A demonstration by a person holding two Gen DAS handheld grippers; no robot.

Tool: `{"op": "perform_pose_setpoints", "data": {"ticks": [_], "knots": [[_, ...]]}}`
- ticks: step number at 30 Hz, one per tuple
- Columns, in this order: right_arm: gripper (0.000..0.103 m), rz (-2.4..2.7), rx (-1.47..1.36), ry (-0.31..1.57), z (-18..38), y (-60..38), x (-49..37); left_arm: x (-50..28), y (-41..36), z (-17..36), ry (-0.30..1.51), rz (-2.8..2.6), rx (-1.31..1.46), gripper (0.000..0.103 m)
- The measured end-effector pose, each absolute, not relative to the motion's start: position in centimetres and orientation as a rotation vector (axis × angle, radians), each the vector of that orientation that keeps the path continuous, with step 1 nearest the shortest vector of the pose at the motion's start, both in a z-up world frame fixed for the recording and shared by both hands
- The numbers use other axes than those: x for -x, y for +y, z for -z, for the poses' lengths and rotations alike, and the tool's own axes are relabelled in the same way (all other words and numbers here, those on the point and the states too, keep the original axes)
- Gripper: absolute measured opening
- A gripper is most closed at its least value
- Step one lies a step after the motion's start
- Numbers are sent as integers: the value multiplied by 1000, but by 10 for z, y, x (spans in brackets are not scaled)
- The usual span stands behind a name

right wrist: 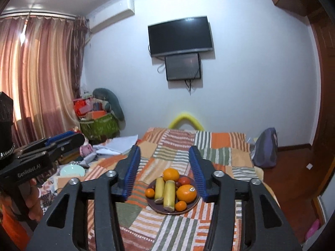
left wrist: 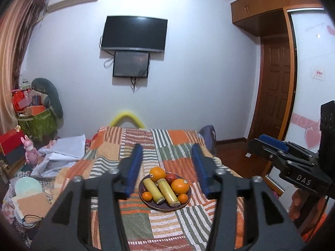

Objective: Organize fruits

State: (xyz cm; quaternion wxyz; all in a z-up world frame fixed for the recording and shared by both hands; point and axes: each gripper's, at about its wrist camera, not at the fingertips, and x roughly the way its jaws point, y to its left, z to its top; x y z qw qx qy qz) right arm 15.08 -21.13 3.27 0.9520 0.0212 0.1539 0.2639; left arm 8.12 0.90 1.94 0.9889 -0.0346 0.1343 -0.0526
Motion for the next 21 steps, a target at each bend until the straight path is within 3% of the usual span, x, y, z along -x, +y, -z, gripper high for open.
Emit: {"op": "perform_pose_setpoints", "data": {"ticks": [3,5,7,11,16,21], "knots": [[56,-526,-45,288,-36,-212,-141,-65,4,-22,247,87,49,58],[69,-516,-50,275,-36,-213,-136,-56,2,-23,231,71,45,71],[75,-502,-49,262,-36,-213,-132,-49,1,-25,218,62,39,74],[87,-467,-28,245,-34,-211,-125,-45,2,-24,214,55,44,91],[102,-429,-25,218,-31,-213,-114,-44,0,-21,204,41,36,99],[103,-412,-22,211,-29,-215,-109,-42,-1,-19,207,38,35,102]]}}
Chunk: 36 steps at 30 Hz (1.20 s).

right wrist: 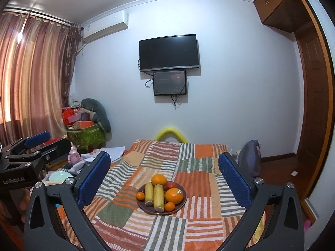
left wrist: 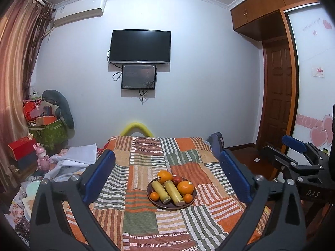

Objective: Organize fruits

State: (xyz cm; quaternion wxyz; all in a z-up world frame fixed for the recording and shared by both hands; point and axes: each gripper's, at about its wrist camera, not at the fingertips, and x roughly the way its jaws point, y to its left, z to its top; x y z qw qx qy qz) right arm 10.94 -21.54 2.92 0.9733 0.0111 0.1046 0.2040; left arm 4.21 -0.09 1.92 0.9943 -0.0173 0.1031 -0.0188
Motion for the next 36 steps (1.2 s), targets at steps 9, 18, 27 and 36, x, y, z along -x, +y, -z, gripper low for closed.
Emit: {"op": "perform_pose_setpoints", "data": {"ticks": [9,18,27,36], "knots": [[103,-409,-23,208,-27,-219,-105,-43,-1,-16,214,45,35,103],[103,-407,-39,204,-29,-222,-102,-43,-3,-14,215,48,22,103],[103,-408,-38,200,-32,-224,-100,-44,-5,-15,216,59,28,103],[103,-409,-40,194,-35,-225,-99,-43,-6,-17,216,73,30,103]]}}
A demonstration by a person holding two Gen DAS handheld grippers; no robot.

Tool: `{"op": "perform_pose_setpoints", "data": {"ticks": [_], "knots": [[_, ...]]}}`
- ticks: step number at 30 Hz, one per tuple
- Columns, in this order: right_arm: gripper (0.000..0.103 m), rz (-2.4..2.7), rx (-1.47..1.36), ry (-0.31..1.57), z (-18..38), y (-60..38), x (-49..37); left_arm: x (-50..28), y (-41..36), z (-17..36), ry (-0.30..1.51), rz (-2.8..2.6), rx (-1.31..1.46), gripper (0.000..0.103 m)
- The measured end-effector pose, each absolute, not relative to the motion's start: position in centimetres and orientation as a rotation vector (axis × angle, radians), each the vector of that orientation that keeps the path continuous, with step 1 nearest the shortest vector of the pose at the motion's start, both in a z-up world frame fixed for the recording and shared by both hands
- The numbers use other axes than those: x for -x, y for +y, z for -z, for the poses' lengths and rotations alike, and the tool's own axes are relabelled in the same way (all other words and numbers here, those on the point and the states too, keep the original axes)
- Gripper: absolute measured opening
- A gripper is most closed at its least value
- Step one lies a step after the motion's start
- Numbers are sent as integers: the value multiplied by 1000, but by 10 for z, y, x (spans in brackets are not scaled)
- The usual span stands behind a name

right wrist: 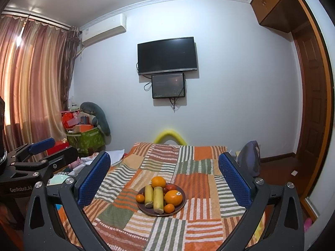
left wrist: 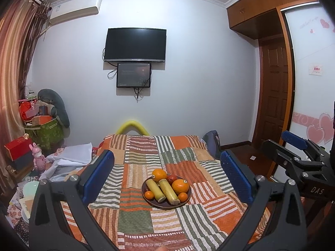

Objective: Organize fruits

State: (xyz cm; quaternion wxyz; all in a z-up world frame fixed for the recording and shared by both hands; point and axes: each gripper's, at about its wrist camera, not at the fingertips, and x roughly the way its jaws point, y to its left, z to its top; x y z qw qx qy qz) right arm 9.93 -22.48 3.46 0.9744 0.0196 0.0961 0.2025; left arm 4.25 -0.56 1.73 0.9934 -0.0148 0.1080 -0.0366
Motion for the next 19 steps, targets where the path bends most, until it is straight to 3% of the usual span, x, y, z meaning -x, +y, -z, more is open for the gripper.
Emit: {"op": "perform_pose_setpoints", "data": {"ticks": [19], "knots": [[103,-408,-40,195,-35,-224,-100,-43,-13,-16,216,94,9,103]]}}
